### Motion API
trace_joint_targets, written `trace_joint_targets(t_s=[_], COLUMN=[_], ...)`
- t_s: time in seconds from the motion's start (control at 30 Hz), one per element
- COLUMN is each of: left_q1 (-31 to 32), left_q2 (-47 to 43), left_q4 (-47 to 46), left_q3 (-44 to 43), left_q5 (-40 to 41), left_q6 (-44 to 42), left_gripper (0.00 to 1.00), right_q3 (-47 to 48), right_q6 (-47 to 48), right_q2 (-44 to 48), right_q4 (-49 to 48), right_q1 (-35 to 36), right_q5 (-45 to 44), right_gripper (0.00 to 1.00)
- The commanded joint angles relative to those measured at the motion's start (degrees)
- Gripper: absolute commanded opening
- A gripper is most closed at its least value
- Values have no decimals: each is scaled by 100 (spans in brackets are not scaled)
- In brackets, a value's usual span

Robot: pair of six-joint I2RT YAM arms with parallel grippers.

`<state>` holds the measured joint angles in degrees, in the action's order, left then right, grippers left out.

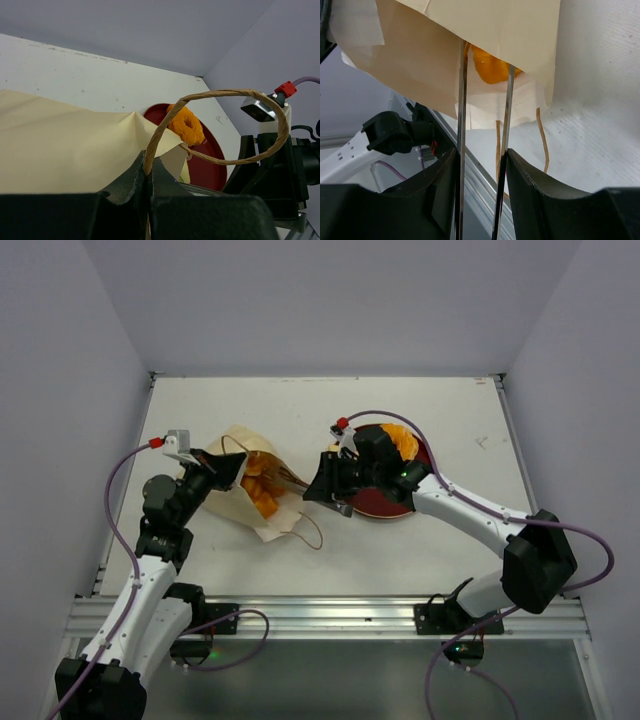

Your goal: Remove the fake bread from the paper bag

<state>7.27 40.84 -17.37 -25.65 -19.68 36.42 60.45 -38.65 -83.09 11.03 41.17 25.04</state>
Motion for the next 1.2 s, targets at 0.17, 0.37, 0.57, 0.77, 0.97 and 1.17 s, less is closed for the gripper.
trace_joint_targets(t_s=[0.17, 0.37, 0.57, 0.77, 0.97, 1.17], left_q1=[55, 64, 73, 82, 82, 99], left_q2=[-50, -76, -85, -111, -120, -94], left_q4=[-443, -399, -390, -382, -382, -399], left_q3=[-19, -45, -45, -45, -45, -37], left_q5=[131, 123, 114, 105, 79, 70], left_q6=[-4, -30, -48, -65, -74, -48], left_gripper=[0, 0, 0, 0, 0, 0], right_q3=[275, 319, 380, 319, 336, 415], right_q6=[-617, -714, -863, -1284, -1689, -1786], right_q2=[-137, -357, -489, -559, -699, -875], right_q4=[-646, -707, -795, -1067, -1445, -1480], right_q1=[-56, -65, -100, -275, -373, -373], right_q5=[54, -104, -166, 27, 195, 265], right_gripper=[46, 44, 43, 43, 44, 44])
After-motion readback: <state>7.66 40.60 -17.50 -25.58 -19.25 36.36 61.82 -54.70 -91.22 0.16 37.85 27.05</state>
